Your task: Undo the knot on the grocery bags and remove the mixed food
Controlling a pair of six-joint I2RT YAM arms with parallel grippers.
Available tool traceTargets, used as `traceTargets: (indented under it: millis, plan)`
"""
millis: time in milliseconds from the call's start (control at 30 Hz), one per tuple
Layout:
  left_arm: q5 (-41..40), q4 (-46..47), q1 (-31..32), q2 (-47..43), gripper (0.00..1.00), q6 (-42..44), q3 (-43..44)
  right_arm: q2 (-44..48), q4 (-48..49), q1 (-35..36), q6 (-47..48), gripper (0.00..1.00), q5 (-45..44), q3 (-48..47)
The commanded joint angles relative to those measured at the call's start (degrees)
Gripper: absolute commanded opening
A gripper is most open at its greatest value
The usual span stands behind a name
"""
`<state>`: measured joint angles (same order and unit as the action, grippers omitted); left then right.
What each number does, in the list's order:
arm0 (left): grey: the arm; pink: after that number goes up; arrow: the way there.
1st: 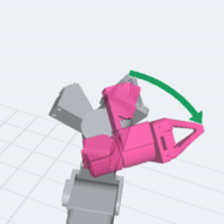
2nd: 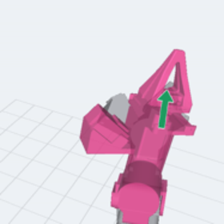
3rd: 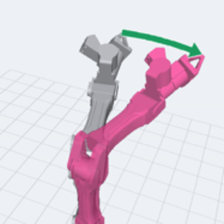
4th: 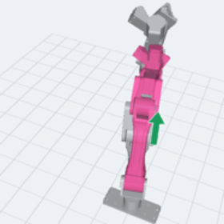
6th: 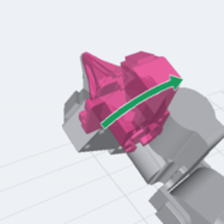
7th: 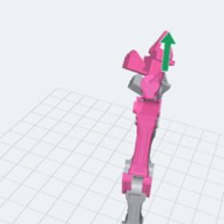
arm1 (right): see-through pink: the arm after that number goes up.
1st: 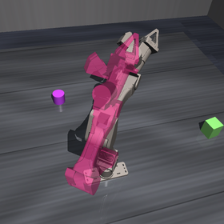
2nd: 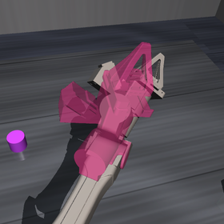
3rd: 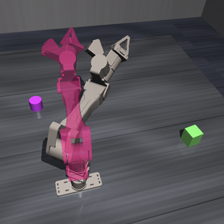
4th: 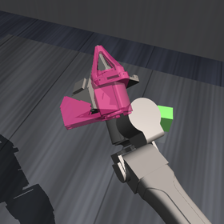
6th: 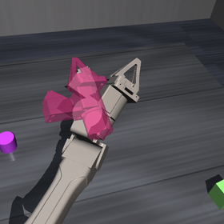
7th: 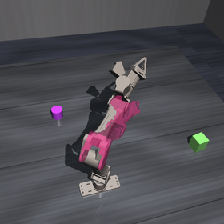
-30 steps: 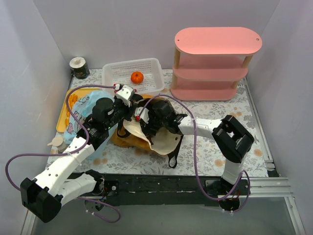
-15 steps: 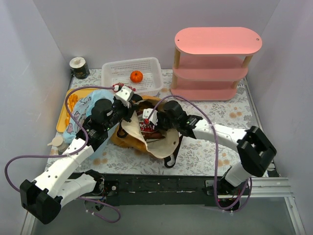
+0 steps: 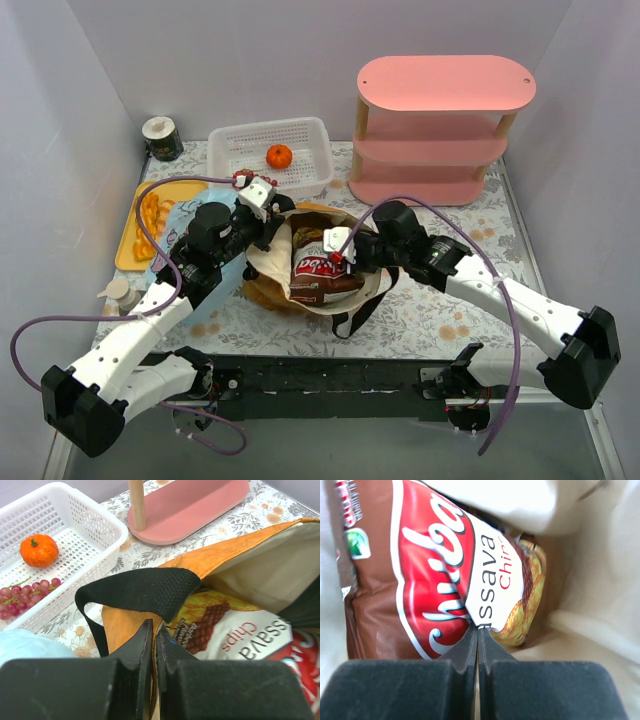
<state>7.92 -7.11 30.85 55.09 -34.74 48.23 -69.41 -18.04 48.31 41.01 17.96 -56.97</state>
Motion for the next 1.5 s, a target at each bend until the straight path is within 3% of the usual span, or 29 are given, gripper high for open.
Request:
traceTargets:
  millis: [0, 100, 133, 167, 267, 300, 500, 600, 667, 733, 767, 833, 1033, 1267, 1467]
  plan:
    - [-0.5, -1.0, -0.4, 0.4, 0.0, -0.3, -1.0, 5.0, -3.1, -0.2, 2.3, 0.01, 7.0, -8.8]
    - [-0.5, -1.1, -0.4, 0.5, 0.0, -0.3, -0.8, 3.1, -5.1, -0.3, -1.4, 0.01, 6.6, -17.1]
    - [-0.6, -1.1, -0.4, 0.5, 0.01, -0.5, -0.7, 0.8, -5.2, -0.9, -6.7, 0.01, 6.8, -19.6]
    - [-0.7, -1.0, -0.4, 0.7, 0.03, -0.5, -0.6, -0.6, -6.2, -1.6, -8.1, 0.01, 8.0, -25.8]
    - [-0.7, -1.5, -0.4, 1.0, 0.13, -0.4, 0.0, -4.2, -9.6, -1.8, -10.1, 0.01, 11.1, -35.9]
    - [-0.9, -1.7, -0.4, 1.0, 0.21, -0.4, 0.1, -4.9, -10.9, -1.9, -10.0, 0.01, 12.2, -38.4]
    - [-1.9, -2.1, -0.4, 0.1, 0.28, 0.1, -0.1, -9.2, -23.4, -2.2, -9.4, 0.01, 13.0, -57.1]
    - [-1.6, -2.0, -0.4, -0.3, 0.28, 0.1, -0.9, -7.7, -26.8, -2.2, -6.1, 0.01, 11.2, -56.7]
    - [-1.1, -1.7, -0.4, -0.2, 0.27, 0.0, -1.2, -3.7, -27.5, -2.2, -2.9, 0.04, 11.0, -49.5]
    - [-0.3, -1.2, -0.4, 0.4, 0.27, -0.2, -1.3, 0.1, -27.7, -2.2, 2.6, 0.33, 13.4, -42.6]
    - [0.1, -1.0, -0.4, 0.7, 0.27, -0.4, -1.2, 1.2, -27.5, -2.1, 4.3, 0.58, 14.5, -40.6]
    - [0.9, -0.6, -0.3, 1.5, 0.27, -0.9, -0.7, 2.6, -28.6, -1.6, 9.8, 0.72, 16.8, -37.1]
    - [1.5, 0.2, -0.4, 1.6, 0.28, -1.4, -0.9, -6.4, -39.9, -0.9, 20.6, 0.77, 21.9, -41.7]
    - [0.5, -0.4, -0.1, -0.9, 0.28, -0.6, -2.4, -22.3, -57.0, -0.5, 33.6, 0.79, 21.5, -55.2]
    - [0.3, -0.3, 0.0, -2.6, 0.28, -0.1, -3.5, -25.5, -57.1, 0.3, 35.5, 0.8, 16.7, -53.4]
